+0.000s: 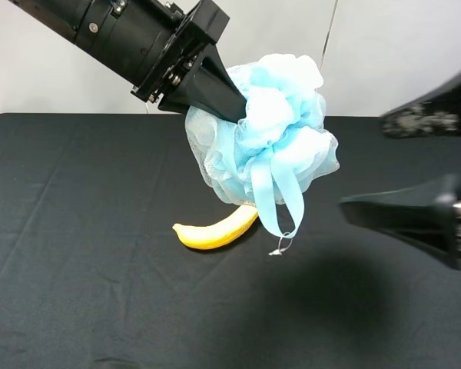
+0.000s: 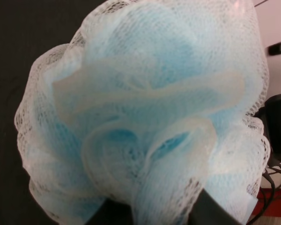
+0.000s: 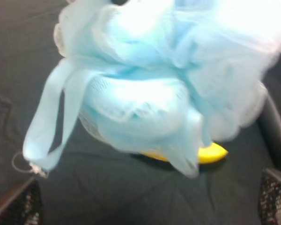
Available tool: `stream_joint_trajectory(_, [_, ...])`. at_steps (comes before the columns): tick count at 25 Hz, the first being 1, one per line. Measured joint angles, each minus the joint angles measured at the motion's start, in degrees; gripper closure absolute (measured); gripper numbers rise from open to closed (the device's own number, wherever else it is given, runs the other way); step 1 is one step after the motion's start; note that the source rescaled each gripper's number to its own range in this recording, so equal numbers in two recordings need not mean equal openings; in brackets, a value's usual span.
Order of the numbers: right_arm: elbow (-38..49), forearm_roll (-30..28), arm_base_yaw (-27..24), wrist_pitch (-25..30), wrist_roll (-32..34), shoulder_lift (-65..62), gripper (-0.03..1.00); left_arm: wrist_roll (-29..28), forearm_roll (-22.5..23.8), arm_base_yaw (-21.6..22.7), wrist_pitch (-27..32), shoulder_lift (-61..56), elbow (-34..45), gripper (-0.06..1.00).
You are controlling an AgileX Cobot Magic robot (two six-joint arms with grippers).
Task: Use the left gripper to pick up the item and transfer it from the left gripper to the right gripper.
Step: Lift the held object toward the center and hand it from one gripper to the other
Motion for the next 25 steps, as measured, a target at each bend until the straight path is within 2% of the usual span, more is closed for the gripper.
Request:
stream_joint_trajectory(9, [-0.49,-2.66,1.02,-10.48,-0.20,10.89,-0.03,0.00,0.00,-0.06,0.00,0.00,0.00,0.93])
stream_joint_trajectory(15, [-0.49,-2.62,1.02,-18.77,-0.20,13.57,-0.03,0.00,0.00,-0.06,-0.35,0.00,0.00,0.93])
stream_joint_trajectory(20, [-0.49,-2.18,1.87,-20.33,-0.52,13.57,-0.03,0.00,-0.83,-0.06,-0.50,0.00,0.00,0.93])
stream_joint_trajectory(25, [-0.56,-2.13,7.52,-22.30,-3.97,13.57,-0.03,1.58,-4.45,-0.06,0.92,0.00,0.00,0.93])
